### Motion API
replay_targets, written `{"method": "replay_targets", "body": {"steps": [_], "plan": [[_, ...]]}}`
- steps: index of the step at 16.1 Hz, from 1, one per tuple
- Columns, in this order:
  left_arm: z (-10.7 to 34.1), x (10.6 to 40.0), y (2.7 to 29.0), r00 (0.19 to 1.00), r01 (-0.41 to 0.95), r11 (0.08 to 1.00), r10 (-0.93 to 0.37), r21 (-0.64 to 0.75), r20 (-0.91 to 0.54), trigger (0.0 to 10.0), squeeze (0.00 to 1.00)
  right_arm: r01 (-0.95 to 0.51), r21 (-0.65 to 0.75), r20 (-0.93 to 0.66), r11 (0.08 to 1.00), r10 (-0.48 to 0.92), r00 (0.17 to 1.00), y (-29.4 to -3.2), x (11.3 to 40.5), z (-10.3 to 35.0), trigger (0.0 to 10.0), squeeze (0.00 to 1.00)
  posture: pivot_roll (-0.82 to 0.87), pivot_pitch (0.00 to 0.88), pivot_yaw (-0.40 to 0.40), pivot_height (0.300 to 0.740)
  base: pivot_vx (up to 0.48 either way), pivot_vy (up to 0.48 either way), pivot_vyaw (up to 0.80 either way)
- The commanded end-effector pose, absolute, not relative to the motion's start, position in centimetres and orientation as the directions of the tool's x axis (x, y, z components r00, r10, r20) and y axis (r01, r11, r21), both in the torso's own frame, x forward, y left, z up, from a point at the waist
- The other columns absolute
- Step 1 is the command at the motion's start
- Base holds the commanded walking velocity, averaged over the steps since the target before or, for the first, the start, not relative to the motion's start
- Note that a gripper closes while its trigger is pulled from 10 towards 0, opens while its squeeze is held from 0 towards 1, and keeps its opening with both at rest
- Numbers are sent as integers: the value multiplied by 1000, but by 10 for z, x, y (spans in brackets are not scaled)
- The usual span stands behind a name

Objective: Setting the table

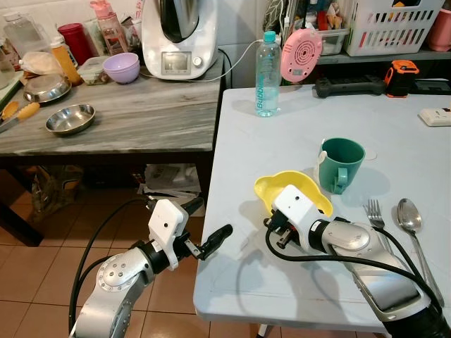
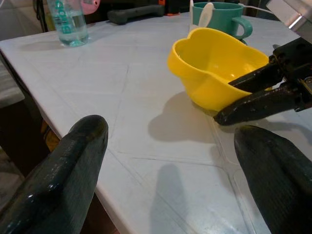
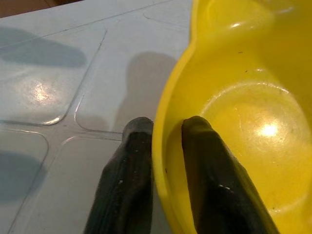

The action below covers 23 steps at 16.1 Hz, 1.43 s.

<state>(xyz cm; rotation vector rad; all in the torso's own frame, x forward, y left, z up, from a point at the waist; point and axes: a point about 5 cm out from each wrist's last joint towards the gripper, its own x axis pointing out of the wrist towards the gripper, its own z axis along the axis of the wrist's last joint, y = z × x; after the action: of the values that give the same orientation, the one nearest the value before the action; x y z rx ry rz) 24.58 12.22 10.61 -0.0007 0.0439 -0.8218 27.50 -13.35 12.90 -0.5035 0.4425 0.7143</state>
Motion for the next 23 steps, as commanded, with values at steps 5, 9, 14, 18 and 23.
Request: {"method": "replay_targets", "body": {"steps": [5,9,14,18,23], "plan": [[107,247,124,675,737,676,-736,-7,-49,10000,0,-702,-292,-530,650,501,684,-136,275,133,0,0,-95,0,102,740,0,0,0],[109,246,124,656,754,657,-754,-19,-41,10000,0,-694,-288,-510,660,508,694,-135,275,134,0,0,-94,0,97,740,0,0,0],[102,263,135,759,648,762,-648,-26,-65,10000,0,-598,-315,-334,737,504,796,-128,286,154,0,0,-101,0,94,740,0,0,0],[100,289,165,918,392,920,-391,-5,-69,10000,0,-521,-313,-180,794,489,854,-120,289,170,0,0,-106,0,94,740,0,0,0],[99,302,178,980,193,981,-193,-12,-51,10000,0,-370,-234,-29,899,374,927,-120,283,171,10000,0,-100,0,82,740,0,0,0]]}}
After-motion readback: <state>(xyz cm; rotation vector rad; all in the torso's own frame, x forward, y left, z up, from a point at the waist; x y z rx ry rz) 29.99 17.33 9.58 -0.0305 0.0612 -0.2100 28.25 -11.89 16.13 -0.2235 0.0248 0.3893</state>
